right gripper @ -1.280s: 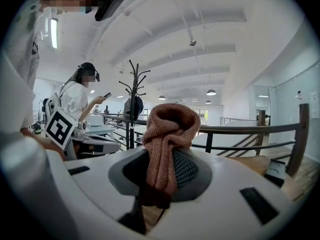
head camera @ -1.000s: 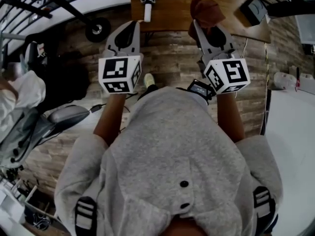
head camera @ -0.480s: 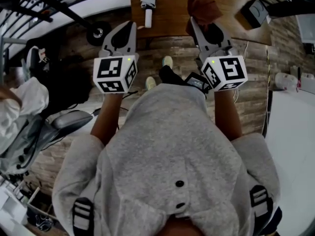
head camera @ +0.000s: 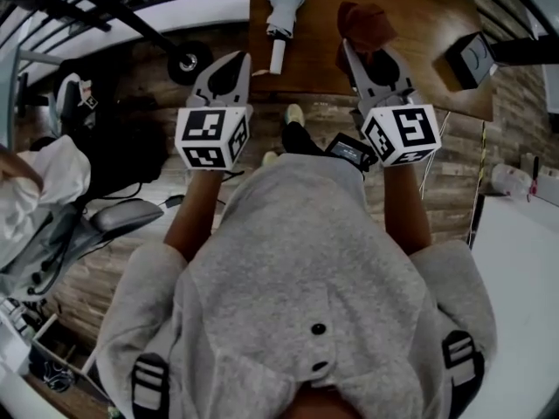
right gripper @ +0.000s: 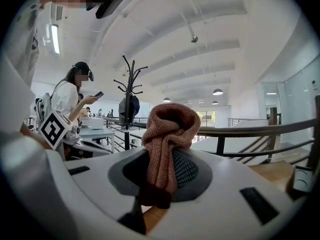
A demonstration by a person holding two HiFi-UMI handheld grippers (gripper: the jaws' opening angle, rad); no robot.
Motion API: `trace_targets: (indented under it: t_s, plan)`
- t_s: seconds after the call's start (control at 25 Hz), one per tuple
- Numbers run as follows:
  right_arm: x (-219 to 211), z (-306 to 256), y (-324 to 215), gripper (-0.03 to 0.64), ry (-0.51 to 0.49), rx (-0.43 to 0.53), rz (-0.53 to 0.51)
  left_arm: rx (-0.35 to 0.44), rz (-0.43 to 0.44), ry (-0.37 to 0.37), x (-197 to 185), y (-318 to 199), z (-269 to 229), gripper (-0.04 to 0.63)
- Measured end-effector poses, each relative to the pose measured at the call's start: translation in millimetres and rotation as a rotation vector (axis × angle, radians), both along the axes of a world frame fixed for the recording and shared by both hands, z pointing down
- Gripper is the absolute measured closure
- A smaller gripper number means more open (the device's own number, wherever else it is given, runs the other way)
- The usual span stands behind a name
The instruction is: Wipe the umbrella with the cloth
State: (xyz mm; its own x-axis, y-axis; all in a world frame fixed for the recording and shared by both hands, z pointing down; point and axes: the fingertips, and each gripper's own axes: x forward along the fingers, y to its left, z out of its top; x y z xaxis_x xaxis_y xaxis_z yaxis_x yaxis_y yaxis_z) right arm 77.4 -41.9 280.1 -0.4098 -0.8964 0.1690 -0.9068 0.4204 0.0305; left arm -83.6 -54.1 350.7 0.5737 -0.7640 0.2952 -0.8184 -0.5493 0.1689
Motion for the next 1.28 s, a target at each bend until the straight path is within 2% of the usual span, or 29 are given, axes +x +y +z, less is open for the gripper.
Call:
trace_targets:
  t_s: [0.4, 0.68, 1.04, 1.28]
  plan:
    - [10, 30, -79, 0.522, -0.003, -0.076, -0.101, -0.076, -0.05, -0.034, 17, -52, 27, 0.581]
    - [23, 49, -123, 0.522, 0.008, -0.129, -0.155, -0.133, -0.048, -0.057, 36, -80, 48, 0.581]
    - [27, 68, -172, 0.522, 0.068, -0.159, -0.226, -0.167, -0.062, -0.078, 45, -106, 60, 0.581]
    - [27, 108, -206, 0.522, 0.124, -0.246, -0.302, -0.216, -0.083, -0.098, 52, -114, 81, 0.581]
